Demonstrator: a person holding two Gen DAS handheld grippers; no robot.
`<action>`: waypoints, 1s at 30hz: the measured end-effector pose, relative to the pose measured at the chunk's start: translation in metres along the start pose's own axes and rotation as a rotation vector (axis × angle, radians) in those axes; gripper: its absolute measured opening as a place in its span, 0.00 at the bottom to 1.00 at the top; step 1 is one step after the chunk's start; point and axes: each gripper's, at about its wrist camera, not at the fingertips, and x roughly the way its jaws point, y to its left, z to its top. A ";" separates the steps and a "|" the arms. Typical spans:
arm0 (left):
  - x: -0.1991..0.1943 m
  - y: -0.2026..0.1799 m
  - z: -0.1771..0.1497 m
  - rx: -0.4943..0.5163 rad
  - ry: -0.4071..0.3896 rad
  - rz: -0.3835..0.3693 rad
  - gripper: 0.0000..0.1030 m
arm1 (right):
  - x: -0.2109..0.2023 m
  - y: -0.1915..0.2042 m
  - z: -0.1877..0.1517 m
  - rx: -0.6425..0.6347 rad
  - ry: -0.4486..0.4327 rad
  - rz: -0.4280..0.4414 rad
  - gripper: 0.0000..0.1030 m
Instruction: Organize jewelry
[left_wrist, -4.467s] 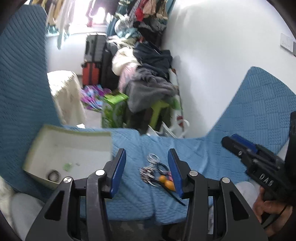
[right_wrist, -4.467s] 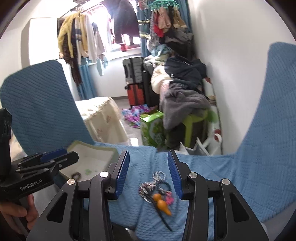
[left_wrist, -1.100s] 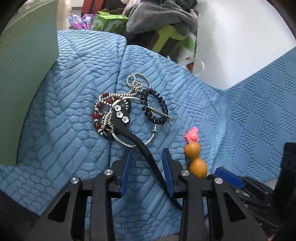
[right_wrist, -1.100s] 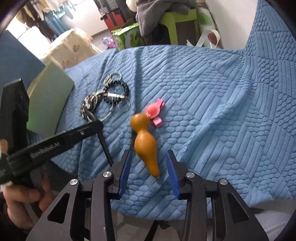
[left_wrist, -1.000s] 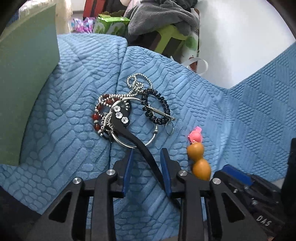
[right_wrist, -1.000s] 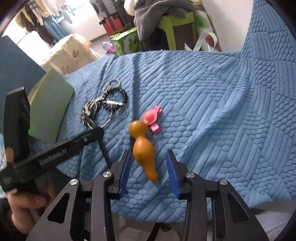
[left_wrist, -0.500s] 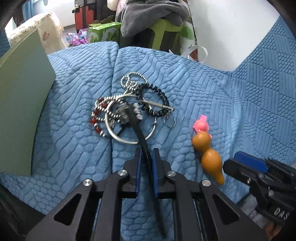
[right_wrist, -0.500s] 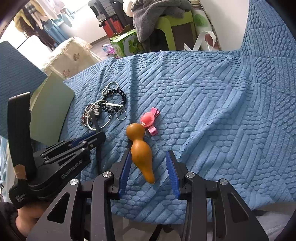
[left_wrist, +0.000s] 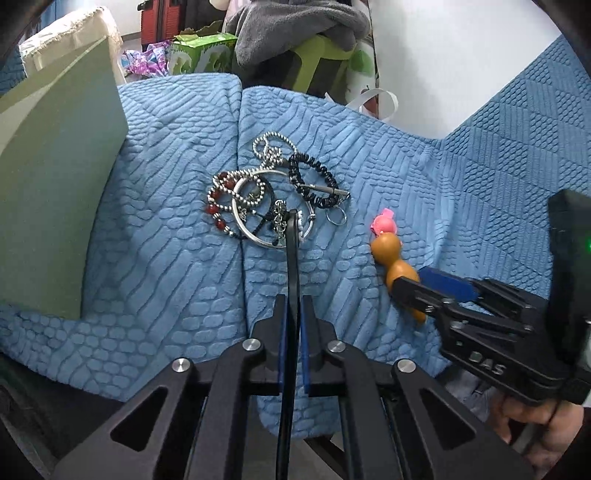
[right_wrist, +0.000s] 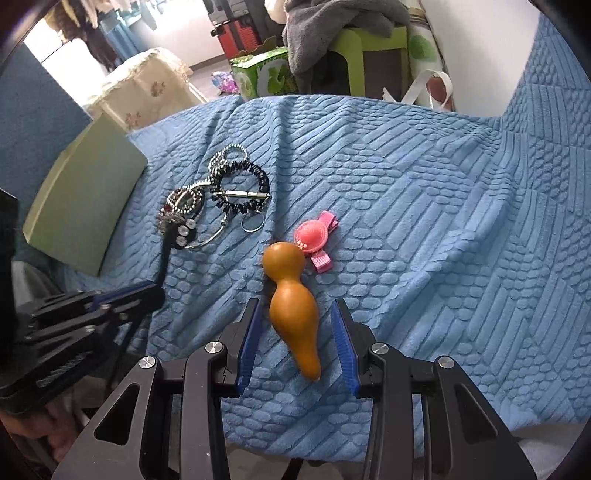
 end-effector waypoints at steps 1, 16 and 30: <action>-0.002 0.001 0.000 0.002 -0.002 -0.005 0.06 | 0.002 0.001 0.000 -0.002 0.004 -0.001 0.34; -0.044 0.009 -0.002 0.050 -0.035 -0.050 0.06 | 0.004 0.013 -0.002 0.038 -0.011 -0.034 0.26; -0.147 0.031 0.022 0.005 -0.220 -0.085 0.06 | -0.099 0.064 0.019 0.055 -0.241 -0.016 0.26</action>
